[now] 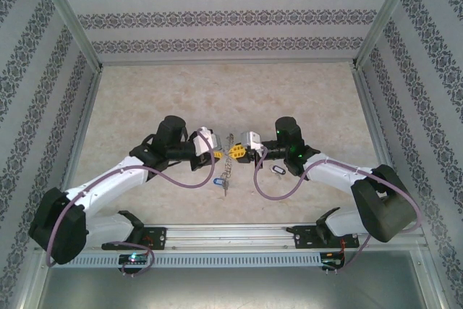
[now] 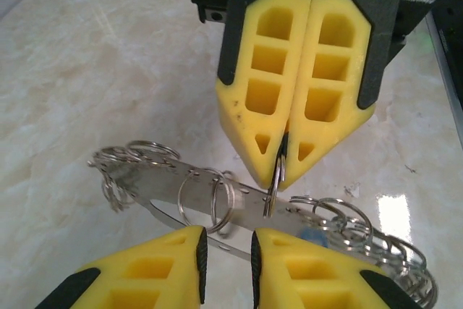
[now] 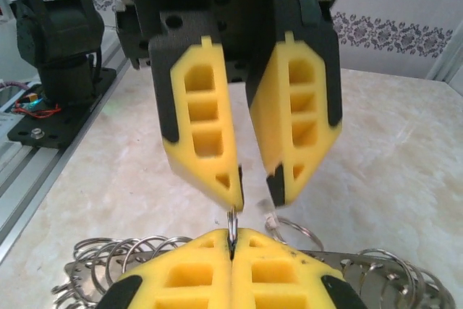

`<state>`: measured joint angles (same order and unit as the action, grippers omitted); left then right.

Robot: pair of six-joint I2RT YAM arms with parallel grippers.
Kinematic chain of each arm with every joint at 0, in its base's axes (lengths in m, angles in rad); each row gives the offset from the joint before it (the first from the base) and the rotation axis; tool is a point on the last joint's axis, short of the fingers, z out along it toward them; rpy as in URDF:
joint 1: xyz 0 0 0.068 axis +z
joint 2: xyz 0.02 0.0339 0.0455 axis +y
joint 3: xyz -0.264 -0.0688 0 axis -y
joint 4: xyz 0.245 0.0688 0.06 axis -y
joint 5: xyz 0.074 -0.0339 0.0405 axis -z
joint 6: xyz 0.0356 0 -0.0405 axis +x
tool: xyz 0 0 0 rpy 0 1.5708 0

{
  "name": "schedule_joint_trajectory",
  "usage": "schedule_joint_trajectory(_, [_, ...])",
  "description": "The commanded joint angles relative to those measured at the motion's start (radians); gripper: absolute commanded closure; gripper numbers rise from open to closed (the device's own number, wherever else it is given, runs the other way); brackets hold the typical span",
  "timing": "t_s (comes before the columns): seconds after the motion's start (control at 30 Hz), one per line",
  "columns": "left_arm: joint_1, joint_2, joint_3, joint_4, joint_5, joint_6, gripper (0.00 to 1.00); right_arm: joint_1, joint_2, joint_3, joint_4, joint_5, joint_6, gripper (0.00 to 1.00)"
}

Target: Put the keys on the keyring

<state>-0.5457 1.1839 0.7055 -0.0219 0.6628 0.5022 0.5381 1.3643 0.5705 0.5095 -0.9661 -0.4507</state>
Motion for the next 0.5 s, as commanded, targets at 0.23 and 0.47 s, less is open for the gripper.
schedule_joint_trajectory(0.23, [0.013,0.005,-0.01,-0.003,0.158,-0.055,0.74,-0.012,-0.01,0.01,0.023,-0.034,-0.005,1.0])
schedule_joint_trajectory(0.47, [0.013,0.054,0.017,-0.006,0.228,-0.047,0.73,-0.012,-0.019,0.008,0.013,-0.044,-0.003,1.0])
